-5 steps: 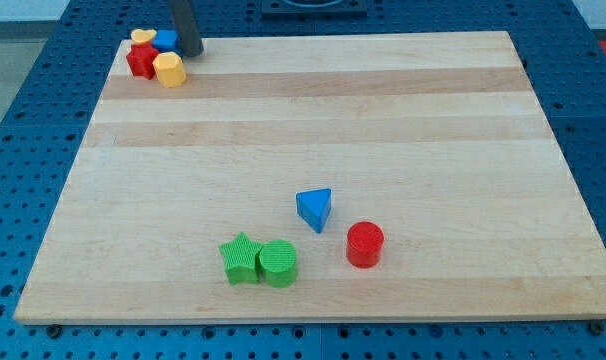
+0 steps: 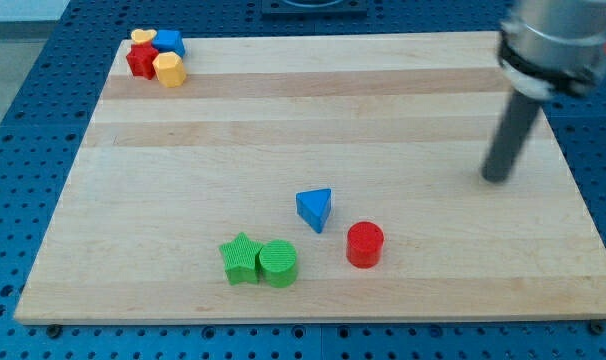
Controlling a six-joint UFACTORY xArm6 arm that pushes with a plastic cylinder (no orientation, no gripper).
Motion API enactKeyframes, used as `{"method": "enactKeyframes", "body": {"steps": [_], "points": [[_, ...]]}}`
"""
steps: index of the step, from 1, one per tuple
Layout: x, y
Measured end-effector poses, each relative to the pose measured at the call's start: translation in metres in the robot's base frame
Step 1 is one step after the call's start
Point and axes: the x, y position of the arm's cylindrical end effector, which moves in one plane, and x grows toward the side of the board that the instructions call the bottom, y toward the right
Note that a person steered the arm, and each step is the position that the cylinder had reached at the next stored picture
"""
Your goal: Place blue triangle to the bottom right of the yellow hexagon
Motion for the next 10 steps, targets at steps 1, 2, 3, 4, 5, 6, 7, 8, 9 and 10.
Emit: {"method": "enactKeyframes", "body": {"steps": [1,2,3,4,5,6,7,8,9,10], "points": [[0.031,-0.023],[0.032,-0.085],[0.031,-0.158],[0.026,-0.226],[0.015,-0.272],[0.017,-0.270],[0.025,-0.267],[0.014,-0.298],[-0.016,-0.311],[-0.028,-0.311]]}}
